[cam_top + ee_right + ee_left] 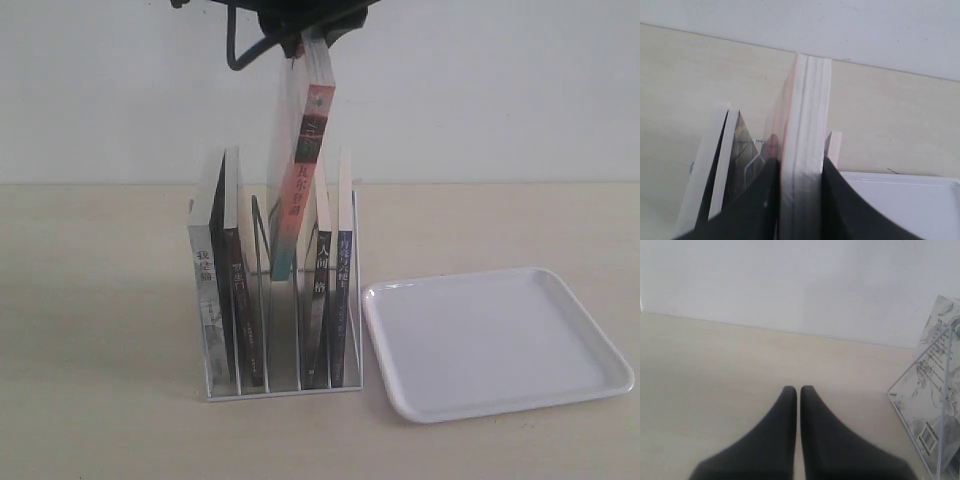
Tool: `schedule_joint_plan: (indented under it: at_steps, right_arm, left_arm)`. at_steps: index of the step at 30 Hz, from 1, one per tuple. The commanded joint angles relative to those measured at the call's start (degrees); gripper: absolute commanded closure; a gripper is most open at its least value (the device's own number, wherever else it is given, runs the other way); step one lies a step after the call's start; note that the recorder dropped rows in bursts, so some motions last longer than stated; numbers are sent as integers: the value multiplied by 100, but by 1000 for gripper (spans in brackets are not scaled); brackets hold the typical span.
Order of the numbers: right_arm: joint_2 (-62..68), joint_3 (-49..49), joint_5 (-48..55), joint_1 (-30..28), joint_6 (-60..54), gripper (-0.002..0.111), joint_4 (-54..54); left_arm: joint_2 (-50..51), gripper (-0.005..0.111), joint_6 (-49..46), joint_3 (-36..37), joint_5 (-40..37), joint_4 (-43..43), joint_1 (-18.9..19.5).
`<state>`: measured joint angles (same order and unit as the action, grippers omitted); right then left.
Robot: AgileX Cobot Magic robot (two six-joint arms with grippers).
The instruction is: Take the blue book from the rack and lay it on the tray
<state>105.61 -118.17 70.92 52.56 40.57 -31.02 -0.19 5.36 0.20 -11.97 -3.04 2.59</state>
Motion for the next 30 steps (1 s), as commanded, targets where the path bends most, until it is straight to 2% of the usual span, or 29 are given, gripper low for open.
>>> schedule_joint_plan:
  at_steps: [1, 30]
  right_arm:
    - [-54, -44, -95, -7, -57, 108, -115]
    - [1356, -46, -104, -7, 129, 108, 42]
  left_arm:
    - [19, 103, 57, -20, 50, -59, 20]
    - [19, 103, 57, -20, 50, -59, 20]
